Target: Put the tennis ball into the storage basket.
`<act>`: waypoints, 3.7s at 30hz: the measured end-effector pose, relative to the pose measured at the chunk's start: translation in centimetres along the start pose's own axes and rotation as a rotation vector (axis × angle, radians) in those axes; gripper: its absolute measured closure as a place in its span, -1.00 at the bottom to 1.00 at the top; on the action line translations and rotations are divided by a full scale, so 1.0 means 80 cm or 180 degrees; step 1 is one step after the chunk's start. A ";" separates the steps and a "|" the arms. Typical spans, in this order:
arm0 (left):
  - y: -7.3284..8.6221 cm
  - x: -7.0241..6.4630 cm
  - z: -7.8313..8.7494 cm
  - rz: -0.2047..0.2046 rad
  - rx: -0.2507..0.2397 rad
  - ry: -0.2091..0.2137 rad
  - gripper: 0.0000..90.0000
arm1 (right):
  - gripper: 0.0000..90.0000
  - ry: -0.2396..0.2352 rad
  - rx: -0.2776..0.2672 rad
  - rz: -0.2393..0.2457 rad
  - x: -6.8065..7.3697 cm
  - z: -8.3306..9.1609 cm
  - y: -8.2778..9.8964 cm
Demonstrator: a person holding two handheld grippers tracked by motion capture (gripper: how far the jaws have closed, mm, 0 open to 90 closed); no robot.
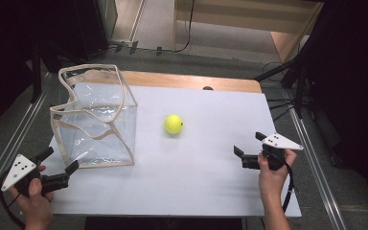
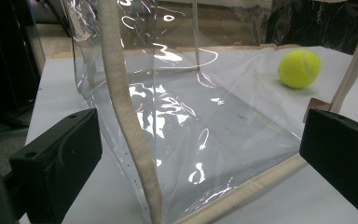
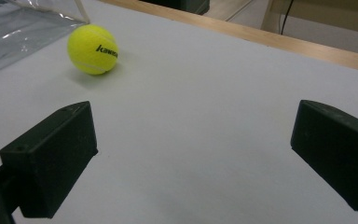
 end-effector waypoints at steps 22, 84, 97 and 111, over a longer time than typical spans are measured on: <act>-0.002 0.000 0.001 0.0018 -0.0037 0.0014 -1.00 | -1.00 -0.0181 0.0205 0.0156 0.017 -0.047 -0.033; -0.004 0.002 0.002 0.0042 -0.0064 0.0036 -1.00 | -1.00 -0.0725 0.0795 0.0579 0.078 -0.163 -0.091; -0.004 0.002 0.002 0.0052 -0.0062 0.0044 -1.00 | -1.00 -0.0891 0.1036 0.0719 0.095 -0.196 -0.099; -0.004 0.002 0.001 0.0050 -0.0058 0.0053 -1.00 | -1.00 -0.0993 0.1273 0.0818 0.110 -0.225 -0.098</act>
Point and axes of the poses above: each handheld gripper's, and its own axes: z roughly backward along the jaws, y roughly out of its underside, x roughly to its left, the point moved 8 cm from there along -z, roughly forward along the jaws, and after that the axes turned 2 degrees about -y, right-handed, at the moved point
